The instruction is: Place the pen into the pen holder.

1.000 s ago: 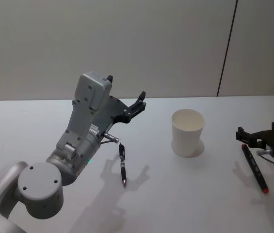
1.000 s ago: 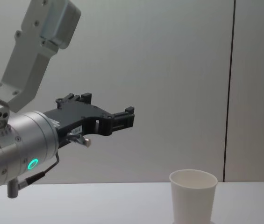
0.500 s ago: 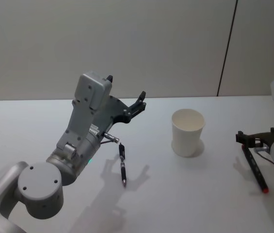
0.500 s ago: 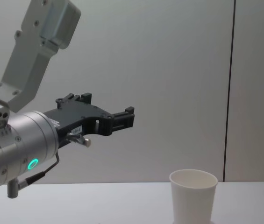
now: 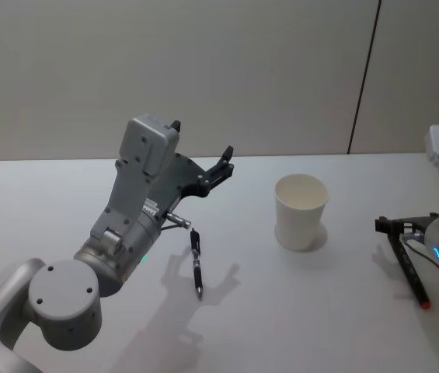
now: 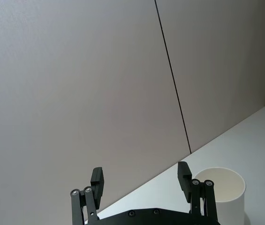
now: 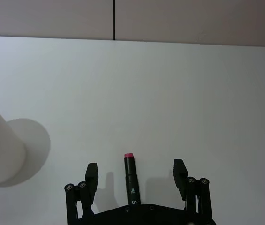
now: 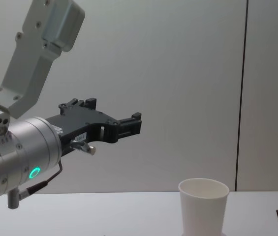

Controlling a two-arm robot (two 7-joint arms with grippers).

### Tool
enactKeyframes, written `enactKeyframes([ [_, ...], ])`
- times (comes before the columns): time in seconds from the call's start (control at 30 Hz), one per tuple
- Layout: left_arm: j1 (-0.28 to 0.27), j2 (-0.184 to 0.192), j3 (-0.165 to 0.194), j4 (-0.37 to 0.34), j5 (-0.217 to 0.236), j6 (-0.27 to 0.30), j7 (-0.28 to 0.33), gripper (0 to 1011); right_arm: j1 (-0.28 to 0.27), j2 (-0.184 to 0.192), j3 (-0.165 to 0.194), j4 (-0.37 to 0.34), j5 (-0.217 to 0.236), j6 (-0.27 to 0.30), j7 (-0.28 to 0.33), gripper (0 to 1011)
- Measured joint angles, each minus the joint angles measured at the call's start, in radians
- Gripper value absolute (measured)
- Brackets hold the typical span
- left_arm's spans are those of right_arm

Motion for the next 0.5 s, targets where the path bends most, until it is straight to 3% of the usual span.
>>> enactKeyframes([
  [0.5, 0.000, 0.000, 0.000, 0.000, 0.000, 0.000, 0.000, 1003, 0.065, -0.035, 0.005, 0.126, 0.003, 0.021, -0.021, 1001],
])
